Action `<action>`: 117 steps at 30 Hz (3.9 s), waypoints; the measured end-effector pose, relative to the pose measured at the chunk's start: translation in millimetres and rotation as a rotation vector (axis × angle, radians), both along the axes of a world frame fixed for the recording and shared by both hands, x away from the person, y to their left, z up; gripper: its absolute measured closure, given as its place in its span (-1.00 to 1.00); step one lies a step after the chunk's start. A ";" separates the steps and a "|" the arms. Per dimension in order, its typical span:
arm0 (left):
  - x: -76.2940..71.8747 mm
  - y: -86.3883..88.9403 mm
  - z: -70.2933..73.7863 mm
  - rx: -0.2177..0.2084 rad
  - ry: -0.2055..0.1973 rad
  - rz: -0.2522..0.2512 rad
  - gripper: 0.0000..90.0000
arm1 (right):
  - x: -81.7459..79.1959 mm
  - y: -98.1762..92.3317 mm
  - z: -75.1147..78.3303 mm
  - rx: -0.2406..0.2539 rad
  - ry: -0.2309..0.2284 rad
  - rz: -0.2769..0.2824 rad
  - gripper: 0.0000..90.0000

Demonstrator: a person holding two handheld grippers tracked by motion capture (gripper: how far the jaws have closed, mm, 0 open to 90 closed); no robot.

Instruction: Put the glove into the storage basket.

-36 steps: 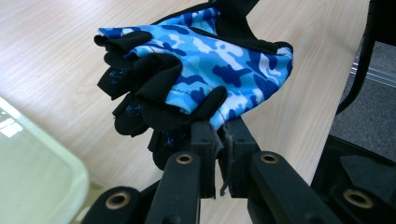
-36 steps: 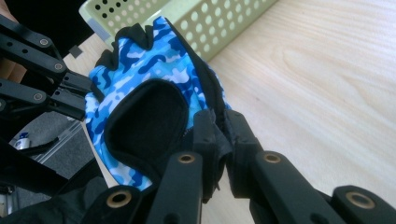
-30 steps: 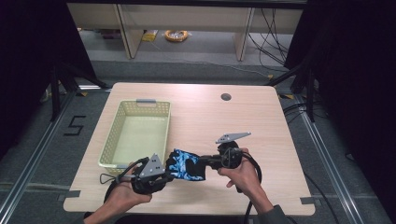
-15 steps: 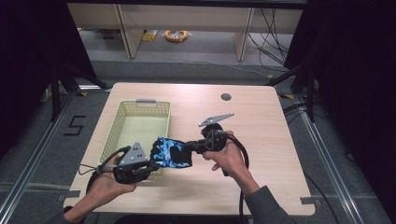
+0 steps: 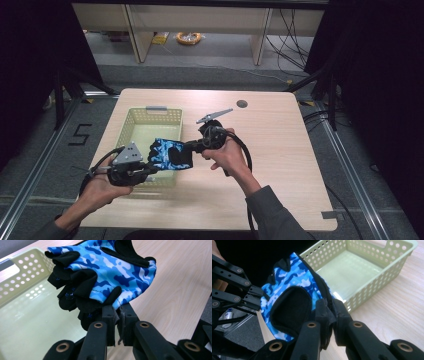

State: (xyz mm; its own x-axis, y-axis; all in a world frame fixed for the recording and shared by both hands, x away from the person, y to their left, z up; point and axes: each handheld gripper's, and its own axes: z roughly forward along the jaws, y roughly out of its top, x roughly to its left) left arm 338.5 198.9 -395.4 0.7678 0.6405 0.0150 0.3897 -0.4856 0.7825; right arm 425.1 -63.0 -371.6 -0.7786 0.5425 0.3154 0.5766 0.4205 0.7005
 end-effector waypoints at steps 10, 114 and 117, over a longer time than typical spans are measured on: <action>10.7 21.1 -2.3 0.006 0.025 0.022 0.86 | 8.2 21.0 4.5 -0.007 -0.007 0.006 0.88; -10.6 -0.5 -13.7 -0.142 0.094 0.046 -0.25 | 2.4 33.2 -15.5 -0.136 -0.145 -0.081 -0.15; -11.6 -5.0 -13.8 -0.143 0.095 0.032 -0.26 | -1.9 23.1 -15.5 -0.127 -0.157 -0.086 -0.16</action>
